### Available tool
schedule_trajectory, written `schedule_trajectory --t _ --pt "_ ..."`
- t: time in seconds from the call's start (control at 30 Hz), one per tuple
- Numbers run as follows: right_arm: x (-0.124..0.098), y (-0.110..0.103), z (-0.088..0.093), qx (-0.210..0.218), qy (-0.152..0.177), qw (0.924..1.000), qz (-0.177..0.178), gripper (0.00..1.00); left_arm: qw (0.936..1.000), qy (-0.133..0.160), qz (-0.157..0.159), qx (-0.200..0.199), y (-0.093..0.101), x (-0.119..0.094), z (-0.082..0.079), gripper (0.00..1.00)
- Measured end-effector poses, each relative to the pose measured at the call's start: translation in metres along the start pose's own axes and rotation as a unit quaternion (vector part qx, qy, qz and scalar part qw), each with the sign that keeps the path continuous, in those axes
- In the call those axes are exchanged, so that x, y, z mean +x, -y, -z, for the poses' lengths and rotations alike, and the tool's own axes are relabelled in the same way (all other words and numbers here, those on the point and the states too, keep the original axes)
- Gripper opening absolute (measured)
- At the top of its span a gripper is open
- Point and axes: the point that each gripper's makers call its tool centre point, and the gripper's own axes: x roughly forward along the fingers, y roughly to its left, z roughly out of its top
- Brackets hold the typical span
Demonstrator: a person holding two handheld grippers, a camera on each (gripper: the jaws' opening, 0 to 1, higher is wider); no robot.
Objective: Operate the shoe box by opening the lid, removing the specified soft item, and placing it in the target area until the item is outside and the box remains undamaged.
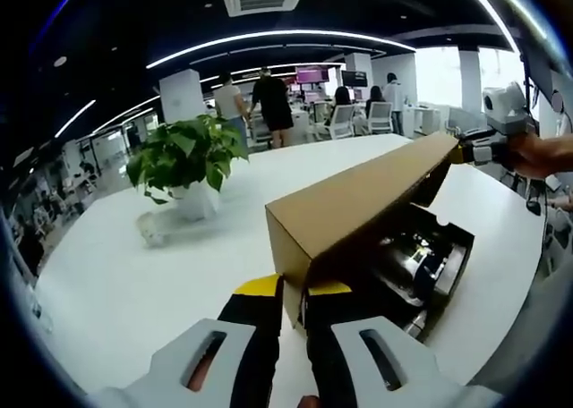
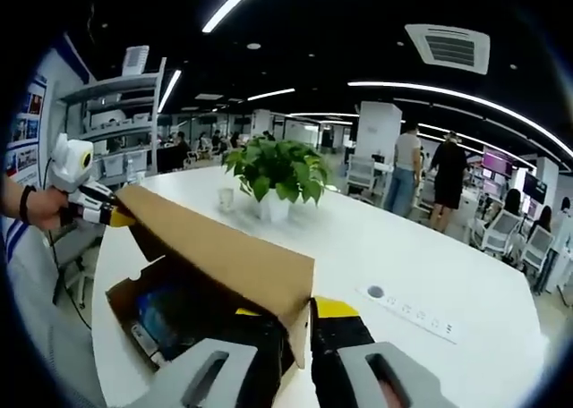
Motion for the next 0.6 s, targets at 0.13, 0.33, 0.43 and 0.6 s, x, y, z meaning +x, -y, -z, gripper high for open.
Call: schedule_trajectory --t 0.13,0.33,0.43,0.6 --pt "0.003 0.002 -0.002 -0.005 0.0 1.0 0.005 0.05 1.0 0.003 -0.001 0.0 -0.003 0.003 -0.002 0.06" --pt "0.009 0.007 -0.001 -0.002 -0.002 0.9999 0.012 0.03 1.0 0.008 -0.004 -0.002 -0.005 0.007 -0.005 0.05" --pt "0.012 0.008 0.003 0.0 -0.009 0.9999 0.012 0.02 0.9999 0.008 -0.004 -0.003 -0.006 0.009 -0.005 0.05" --pt "0.018 0.01 0.008 0.004 -0.015 0.9998 0.014 0.01 1.0 0.006 -0.005 -0.004 -0.009 0.015 -0.003 0.05"
